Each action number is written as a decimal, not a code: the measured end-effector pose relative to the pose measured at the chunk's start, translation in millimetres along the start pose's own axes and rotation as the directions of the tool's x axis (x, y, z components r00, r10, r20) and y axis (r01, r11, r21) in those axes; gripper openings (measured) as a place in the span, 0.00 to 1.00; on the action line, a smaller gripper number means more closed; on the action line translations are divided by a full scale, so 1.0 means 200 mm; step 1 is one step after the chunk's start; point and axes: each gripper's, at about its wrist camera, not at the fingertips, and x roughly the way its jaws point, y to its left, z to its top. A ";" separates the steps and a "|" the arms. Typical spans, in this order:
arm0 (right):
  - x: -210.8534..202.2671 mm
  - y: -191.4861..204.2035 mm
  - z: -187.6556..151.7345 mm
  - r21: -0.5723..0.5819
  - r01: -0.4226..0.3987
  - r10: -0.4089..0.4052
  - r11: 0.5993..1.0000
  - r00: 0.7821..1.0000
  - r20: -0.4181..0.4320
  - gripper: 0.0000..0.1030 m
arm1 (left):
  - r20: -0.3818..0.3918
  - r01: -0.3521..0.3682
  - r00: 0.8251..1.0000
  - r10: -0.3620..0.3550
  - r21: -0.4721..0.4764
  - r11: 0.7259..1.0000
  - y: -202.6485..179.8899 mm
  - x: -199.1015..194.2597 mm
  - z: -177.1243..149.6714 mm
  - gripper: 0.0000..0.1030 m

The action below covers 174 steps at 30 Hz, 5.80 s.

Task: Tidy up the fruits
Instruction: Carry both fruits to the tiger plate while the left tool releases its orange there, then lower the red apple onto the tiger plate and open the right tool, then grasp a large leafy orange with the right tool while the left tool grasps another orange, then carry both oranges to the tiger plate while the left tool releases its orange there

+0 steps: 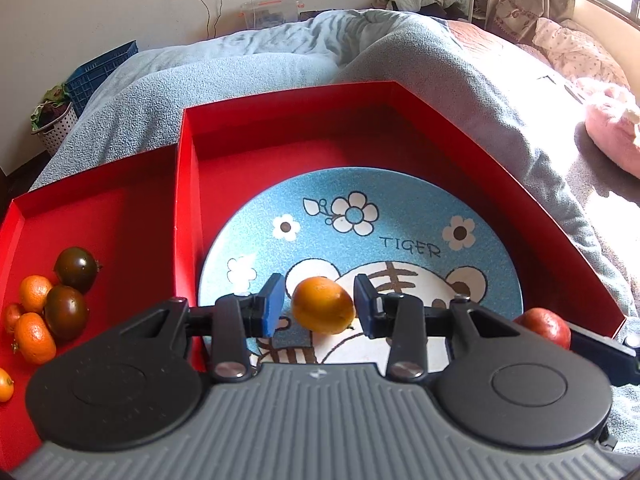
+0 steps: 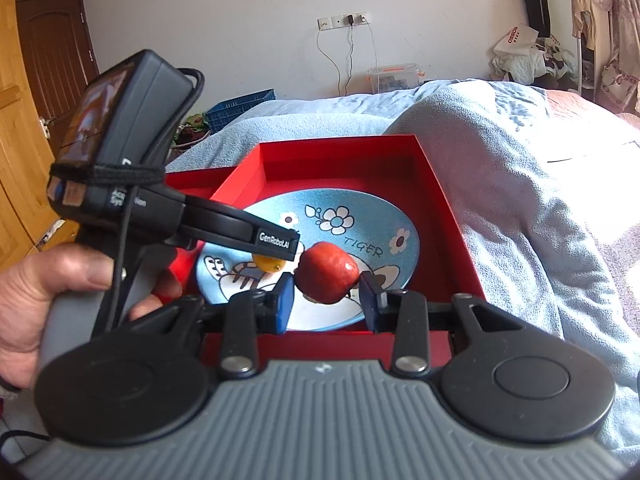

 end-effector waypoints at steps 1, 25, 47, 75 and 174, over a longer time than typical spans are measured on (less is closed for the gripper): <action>0.00 0.00 0.00 -0.001 0.003 -0.003 1.000 1.000 -0.002 0.37 | 0.001 0.003 1.000 -0.003 0.004 1.000 0.00 0.00 0.00 0.43; 0.31 0.02 0.11 -0.079 0.014 -0.028 0.997 0.984 -0.175 0.39 | 0.178 -0.029 0.983 0.037 -0.047 0.998 0.26 -0.45 -0.24 0.64; 0.35 0.79 0.31 -0.316 -0.330 0.268 0.890 0.937 -0.225 0.52 | 0.122 -0.142 0.977 0.177 -0.251 0.957 1.03 -0.52 -0.65 0.64; 0.69 1.23 0.20 -0.547 -0.297 0.173 0.783 0.948 -0.266 0.41 | 0.114 -0.142 0.976 0.184 -0.301 0.943 1.07 -0.45 -0.73 0.64; -0.13 0.09 -0.04 0.046 -0.099 0.095 0.994 0.993 0.071 0.41 | 0.075 0.000 0.997 0.001 -0.008 1.000 0.06 -0.05 -0.07 0.34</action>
